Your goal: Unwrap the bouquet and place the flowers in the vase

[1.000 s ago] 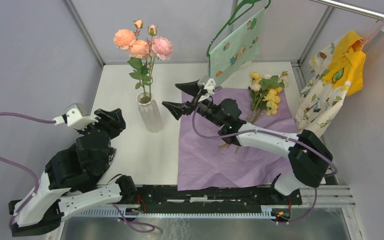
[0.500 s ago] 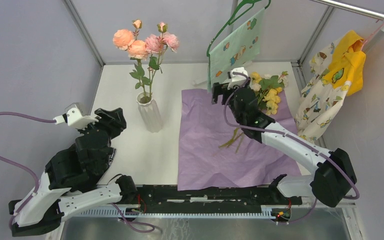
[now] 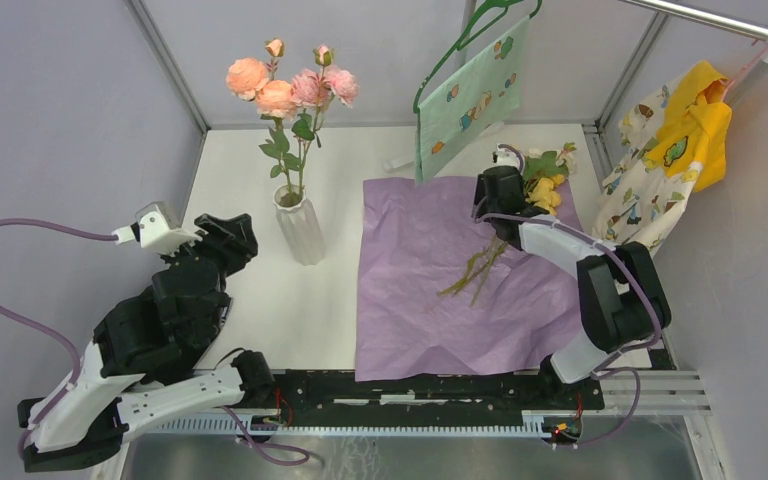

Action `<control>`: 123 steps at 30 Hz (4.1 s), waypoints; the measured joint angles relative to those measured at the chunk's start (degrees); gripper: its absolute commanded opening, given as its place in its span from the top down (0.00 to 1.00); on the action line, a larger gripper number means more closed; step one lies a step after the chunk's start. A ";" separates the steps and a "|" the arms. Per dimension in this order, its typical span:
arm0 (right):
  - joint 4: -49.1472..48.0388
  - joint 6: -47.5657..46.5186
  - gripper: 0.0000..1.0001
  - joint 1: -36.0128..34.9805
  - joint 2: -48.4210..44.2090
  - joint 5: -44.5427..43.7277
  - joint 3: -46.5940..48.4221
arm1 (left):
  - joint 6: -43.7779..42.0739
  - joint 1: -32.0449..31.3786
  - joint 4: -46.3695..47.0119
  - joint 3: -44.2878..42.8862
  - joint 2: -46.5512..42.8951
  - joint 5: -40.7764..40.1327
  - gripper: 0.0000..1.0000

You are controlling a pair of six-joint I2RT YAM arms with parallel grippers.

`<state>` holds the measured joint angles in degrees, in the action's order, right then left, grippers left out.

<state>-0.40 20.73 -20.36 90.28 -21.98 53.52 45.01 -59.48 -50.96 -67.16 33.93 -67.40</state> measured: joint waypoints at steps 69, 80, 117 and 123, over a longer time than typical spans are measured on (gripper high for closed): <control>-21.07 5.16 1.00 -6.08 -15.56 31.28 3.61 | -2.03 0.00 3.13 0.35 1.33 0.57 0.39; -46.16 1.99 1.00 -17.18 -18.16 35.74 5.62 | -2.03 0.00 3.13 0.35 0.13 0.57 0.39; -64.52 -4.52 1.00 -28.09 25.09 34.84 61.18 | -3.72 0.00 3.15 0.13 -0.74 2.05 0.39; -64.06 -4.42 1.00 -29.86 26.08 35.10 61.51 | -3.76 0.00 3.15 0.13 -1.70 2.05 0.39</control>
<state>-64.47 16.32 -50.22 116.36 13.13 115.02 41.25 -59.48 -47.81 -67.02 32.23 -65.34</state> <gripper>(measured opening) 0.006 0.613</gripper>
